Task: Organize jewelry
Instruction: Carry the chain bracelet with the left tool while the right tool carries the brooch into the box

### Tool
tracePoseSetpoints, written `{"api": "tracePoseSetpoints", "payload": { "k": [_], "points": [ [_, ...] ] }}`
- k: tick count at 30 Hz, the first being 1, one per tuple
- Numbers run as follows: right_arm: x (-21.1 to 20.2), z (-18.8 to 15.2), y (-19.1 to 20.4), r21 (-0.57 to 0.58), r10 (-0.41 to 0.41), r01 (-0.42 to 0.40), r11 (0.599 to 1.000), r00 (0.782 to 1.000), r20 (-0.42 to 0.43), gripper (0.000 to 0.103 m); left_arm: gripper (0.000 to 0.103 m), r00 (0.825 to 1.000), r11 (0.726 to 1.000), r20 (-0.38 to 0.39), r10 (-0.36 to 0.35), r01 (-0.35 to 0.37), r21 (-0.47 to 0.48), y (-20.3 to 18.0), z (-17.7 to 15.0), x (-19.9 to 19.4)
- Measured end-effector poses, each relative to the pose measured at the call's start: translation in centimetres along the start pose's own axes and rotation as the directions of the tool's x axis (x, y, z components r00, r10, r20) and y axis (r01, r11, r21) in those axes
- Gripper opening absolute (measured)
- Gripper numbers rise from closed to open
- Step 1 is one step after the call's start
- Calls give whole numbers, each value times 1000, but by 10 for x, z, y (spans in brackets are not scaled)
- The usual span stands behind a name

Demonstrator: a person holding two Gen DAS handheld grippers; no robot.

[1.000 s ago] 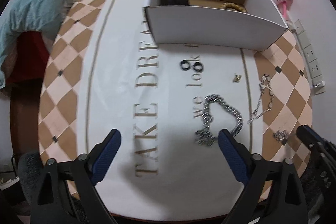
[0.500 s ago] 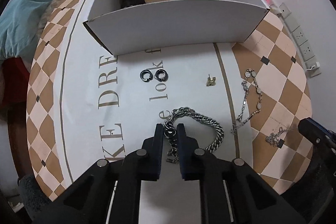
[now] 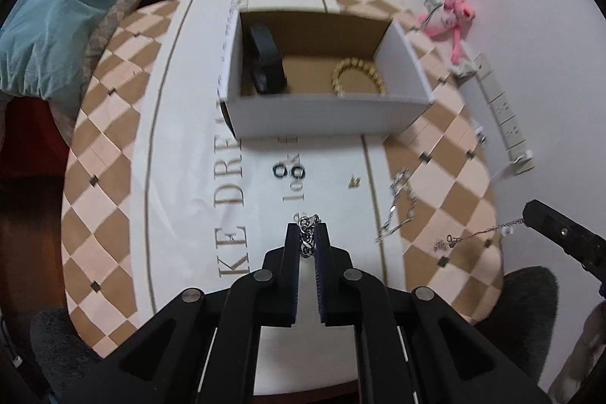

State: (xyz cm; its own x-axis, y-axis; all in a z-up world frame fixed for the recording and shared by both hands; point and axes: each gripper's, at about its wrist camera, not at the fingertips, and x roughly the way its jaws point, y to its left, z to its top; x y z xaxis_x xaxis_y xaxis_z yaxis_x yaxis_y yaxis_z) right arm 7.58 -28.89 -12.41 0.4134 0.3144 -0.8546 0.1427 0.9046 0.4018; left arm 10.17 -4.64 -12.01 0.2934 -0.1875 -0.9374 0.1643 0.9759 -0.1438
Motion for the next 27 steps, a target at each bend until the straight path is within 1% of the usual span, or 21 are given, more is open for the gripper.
{"api": "tracePoseSetpoints", "payload": {
  "k": [5,9,13,16,19,23,27],
  "points": [
    [-27,28,21,-44,49,-47,998,998,47,12,4,997,999,53,-54,54,-5,0,26,-29],
    [-42,58,45,-106,73,-63,992,993,92,12,4,991,995,91,-94,96,-8,4,57,-44],
    [-41,94,73,-175,81,-58,983,989,125,12,4,987,995,123,-101,103,-12,11,96,-48],
    [-29,119,89,-211,79,-52,976,990,118,12,4,990,997,117,-80,82,-9,16,118,-38],
    [-5,142,102,-240,62,-41,970,995,80,12,4,994,997,83,-73,74,-13,22,135,-22],
    [32,163,110,-261,24,-17,965,999,23,12,4,996,997,36,-77,77,-23,28,148,-2],
    [70,178,110,-261,-15,3,965,999,-42,12,6,997,996,12,-70,70,-48,31,154,10]
  ]
}}
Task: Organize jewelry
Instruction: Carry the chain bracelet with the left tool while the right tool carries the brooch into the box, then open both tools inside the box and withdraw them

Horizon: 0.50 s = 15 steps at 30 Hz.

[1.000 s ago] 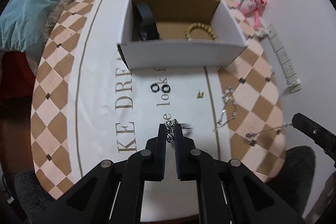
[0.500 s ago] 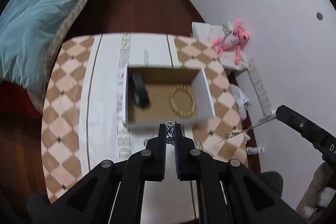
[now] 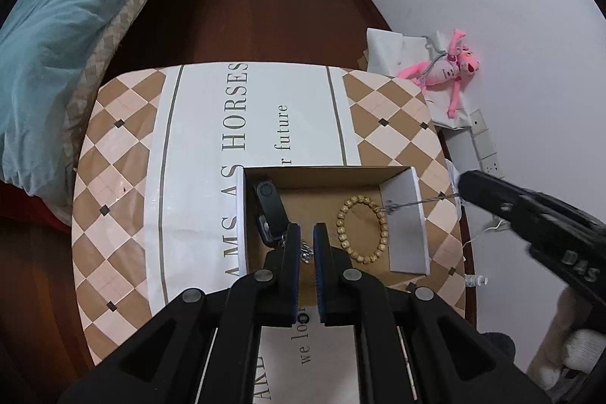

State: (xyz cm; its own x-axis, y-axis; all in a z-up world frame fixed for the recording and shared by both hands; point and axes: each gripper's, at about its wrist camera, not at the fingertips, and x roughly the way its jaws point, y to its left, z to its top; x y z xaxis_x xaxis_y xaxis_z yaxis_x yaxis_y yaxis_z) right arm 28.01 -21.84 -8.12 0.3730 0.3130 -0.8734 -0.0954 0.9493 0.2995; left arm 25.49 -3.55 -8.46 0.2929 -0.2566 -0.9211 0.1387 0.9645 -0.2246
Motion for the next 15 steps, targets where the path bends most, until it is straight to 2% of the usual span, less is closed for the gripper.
{"api": "tracePoseSetpoints", "payload": {
  "k": [5,10,12,13,14,15],
  "points": [
    [40,8,-4,0,4,-4,1000,994,-113,13,8,998,998,-38,58,-59,-28,6,5,12],
    [60,5,-9,9,-23,25,1000,983,-184,14,11,993,992,-36,115,-117,-56,17,3,18],
    [61,3,-11,4,-44,45,999,982,-184,23,19,989,987,-29,147,-148,-55,20,2,18],
    [61,1,-11,0,-57,58,998,982,-180,27,30,986,985,-22,162,-164,-56,21,0,18],
    [60,-1,-12,0,-67,68,998,982,-176,37,42,985,983,-13,173,-174,-55,21,-1,18],
    [59,-1,-12,-2,-74,75,997,982,-174,44,50,982,981,-5,186,-186,-56,22,-1,17]
  ]
}}
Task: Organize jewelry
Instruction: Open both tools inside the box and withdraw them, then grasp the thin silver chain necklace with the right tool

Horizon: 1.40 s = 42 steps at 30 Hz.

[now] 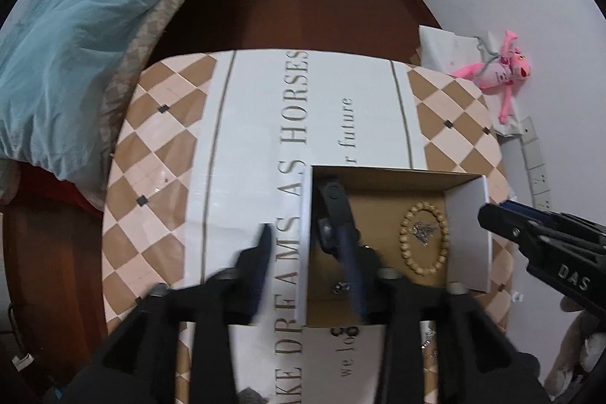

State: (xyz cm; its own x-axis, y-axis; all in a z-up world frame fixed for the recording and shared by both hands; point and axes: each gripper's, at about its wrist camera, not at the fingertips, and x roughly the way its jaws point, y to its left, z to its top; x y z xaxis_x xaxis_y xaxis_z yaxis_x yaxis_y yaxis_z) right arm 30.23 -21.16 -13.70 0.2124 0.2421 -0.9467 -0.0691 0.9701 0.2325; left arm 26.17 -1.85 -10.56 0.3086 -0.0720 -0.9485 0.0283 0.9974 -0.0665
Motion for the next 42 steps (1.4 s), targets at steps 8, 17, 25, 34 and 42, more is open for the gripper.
{"api": "tracePoseSetpoints", "payload": {
  "k": [8,17,25,34,42],
  "points": [
    [-5,-22,-3,-9,-173,173,985,983,56,77,87,996,998,69,60,-60,2,2,-7,-6],
    [-2,-53,-6,3,-292,293,956,952,87,101,101,989,996,121,88,-88,-4,0,-24,-11],
    [-25,-67,-2,37,-315,313,949,936,157,101,101,982,995,160,103,-104,-5,-4,-36,-29],
    [-78,-89,13,52,-311,309,950,911,271,101,101,965,997,252,79,-82,1,-9,-50,-75],
    [-114,-110,26,59,-258,253,966,908,330,102,101,951,999,305,50,-52,-3,-11,-61,-110]
  ]
}}
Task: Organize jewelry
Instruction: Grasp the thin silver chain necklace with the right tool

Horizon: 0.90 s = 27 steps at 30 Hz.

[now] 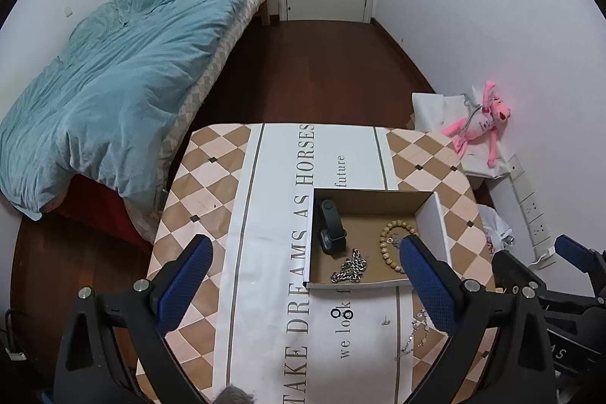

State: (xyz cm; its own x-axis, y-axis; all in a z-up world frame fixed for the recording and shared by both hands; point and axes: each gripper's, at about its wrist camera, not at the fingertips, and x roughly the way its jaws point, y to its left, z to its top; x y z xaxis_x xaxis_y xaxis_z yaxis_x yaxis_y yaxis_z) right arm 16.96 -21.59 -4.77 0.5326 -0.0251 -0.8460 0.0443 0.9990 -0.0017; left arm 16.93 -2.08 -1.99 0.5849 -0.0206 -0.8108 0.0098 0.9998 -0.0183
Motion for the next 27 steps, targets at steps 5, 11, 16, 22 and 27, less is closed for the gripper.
{"api": "tracePoseSetpoints", "payload": {
  "k": [5,11,16,22,27],
  "points": [
    [-7,-13,-5,25,43,-43,999,999,-8,102,101,1000,1000,-10,-5,4,-8,2,-14,-3],
    [33,-52,-18,65,65,-58,996,992,-110,102,101,990,995,-108,95,-96,-2,10,-53,24],
    [84,-91,-27,101,76,-56,993,974,-212,100,101,964,984,-197,179,-180,17,18,-87,58],
    [133,-121,-22,99,71,-44,994,953,-295,78,101,941,980,-276,195,-197,20,26,-114,85],
    [141,-130,-10,41,24,-13,999,960,-278,54,101,938,983,-296,183,-185,22,21,-124,91]
  ]
}}
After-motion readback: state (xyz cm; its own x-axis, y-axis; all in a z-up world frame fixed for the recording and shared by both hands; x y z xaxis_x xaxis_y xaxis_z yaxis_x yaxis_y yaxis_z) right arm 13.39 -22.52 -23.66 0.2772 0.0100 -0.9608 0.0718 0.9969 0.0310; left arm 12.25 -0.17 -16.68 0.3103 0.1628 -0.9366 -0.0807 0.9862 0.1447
